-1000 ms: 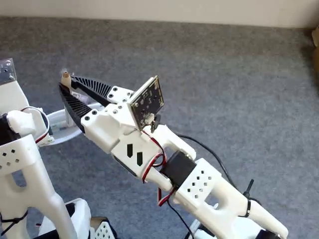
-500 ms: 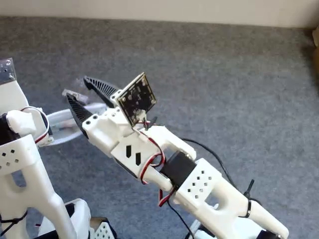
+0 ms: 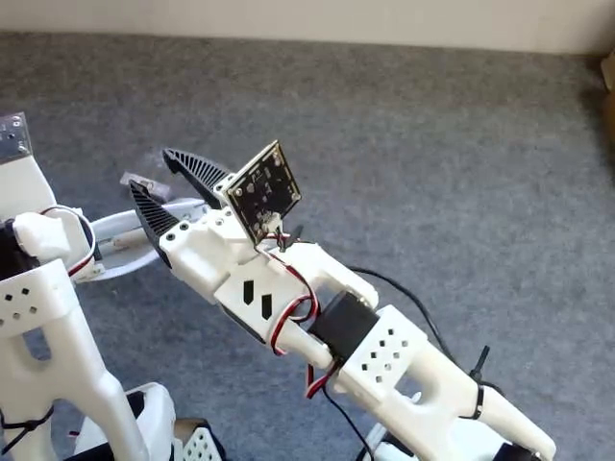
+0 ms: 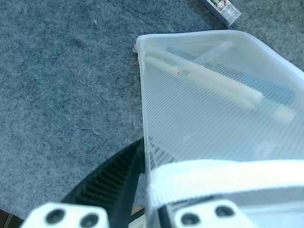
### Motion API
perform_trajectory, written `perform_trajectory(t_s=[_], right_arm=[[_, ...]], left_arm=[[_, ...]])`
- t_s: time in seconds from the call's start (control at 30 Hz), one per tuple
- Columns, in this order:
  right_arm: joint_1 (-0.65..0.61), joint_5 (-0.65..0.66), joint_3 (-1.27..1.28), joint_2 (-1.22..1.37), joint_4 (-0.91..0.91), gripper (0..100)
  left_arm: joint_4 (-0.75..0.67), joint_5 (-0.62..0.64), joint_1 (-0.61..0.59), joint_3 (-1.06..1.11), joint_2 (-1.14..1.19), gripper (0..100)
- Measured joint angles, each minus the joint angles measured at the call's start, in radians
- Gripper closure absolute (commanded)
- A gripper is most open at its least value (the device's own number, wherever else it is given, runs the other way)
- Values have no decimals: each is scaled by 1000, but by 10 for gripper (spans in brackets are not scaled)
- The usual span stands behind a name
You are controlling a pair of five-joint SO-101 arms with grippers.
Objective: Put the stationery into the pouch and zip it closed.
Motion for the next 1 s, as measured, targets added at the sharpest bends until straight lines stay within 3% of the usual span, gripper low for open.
perform_trajectory(t_s=[0.17, 0.47, 0.73, 1.0], right_arm=[[0, 0, 0, 0, 0, 839], [0, 0, 0, 0, 0, 839], [2, 0, 0, 21, 0, 839], [63, 0, -129, 292, 95, 839]], left_arm=[[0, 0, -32, 0, 0, 993], [0, 0, -315, -49, 2, 993], [0, 0, -486, -86, 2, 993], [0, 0, -612, -91, 2, 993]])
